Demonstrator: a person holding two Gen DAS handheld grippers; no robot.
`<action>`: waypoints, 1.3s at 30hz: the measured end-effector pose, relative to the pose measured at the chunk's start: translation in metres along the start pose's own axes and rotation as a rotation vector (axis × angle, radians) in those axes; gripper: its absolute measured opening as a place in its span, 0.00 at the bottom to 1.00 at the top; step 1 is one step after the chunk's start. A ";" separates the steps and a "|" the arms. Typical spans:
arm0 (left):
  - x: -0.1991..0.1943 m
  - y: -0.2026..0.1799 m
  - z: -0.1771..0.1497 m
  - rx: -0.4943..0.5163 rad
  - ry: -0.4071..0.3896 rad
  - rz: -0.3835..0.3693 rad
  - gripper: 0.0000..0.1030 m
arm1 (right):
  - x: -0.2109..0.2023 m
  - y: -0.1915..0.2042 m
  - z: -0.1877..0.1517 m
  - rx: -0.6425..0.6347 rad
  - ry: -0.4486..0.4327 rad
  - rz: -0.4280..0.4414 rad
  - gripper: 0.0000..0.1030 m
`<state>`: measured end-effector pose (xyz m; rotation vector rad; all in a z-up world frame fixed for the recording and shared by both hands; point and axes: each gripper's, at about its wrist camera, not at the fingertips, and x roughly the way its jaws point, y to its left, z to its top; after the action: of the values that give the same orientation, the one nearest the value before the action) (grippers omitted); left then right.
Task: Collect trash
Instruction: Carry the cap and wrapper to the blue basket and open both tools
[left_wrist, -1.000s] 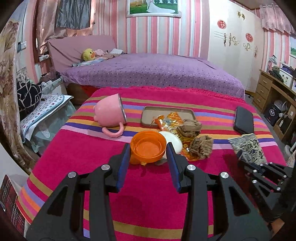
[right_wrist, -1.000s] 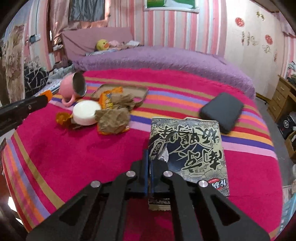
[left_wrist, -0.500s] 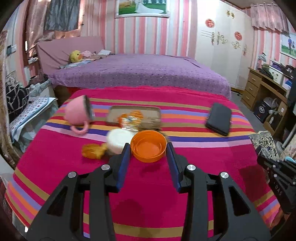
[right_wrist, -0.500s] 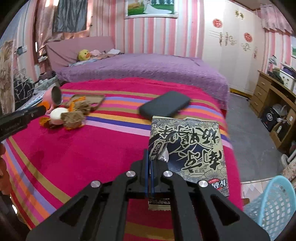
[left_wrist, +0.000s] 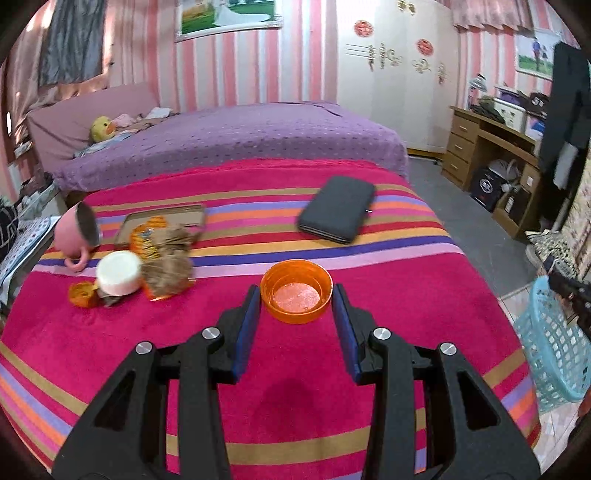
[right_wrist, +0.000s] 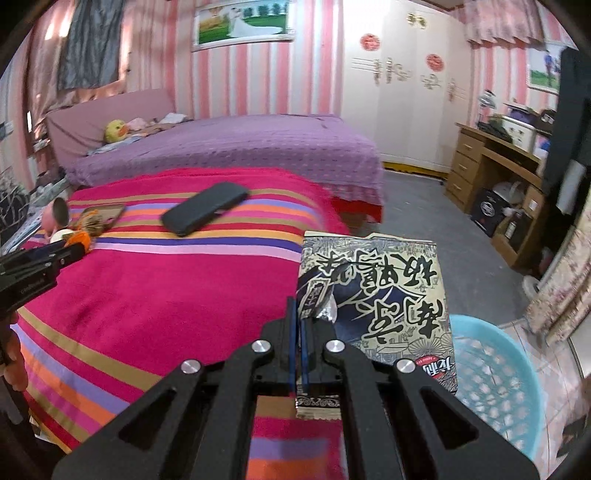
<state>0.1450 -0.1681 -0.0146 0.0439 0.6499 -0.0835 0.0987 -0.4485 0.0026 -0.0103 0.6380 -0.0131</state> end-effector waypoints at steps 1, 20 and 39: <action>0.000 -0.010 -0.001 0.014 0.001 -0.007 0.37 | -0.003 -0.010 -0.002 0.008 0.000 -0.007 0.02; -0.014 -0.236 -0.023 0.188 0.023 -0.246 0.37 | -0.049 -0.178 -0.062 0.178 0.003 -0.192 0.02; -0.009 -0.298 -0.024 0.223 0.053 -0.289 0.80 | -0.063 -0.208 -0.081 0.253 -0.026 -0.204 0.02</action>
<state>0.0961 -0.4628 -0.0324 0.1680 0.6946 -0.4347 -0.0017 -0.6558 -0.0222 0.1687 0.6034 -0.2902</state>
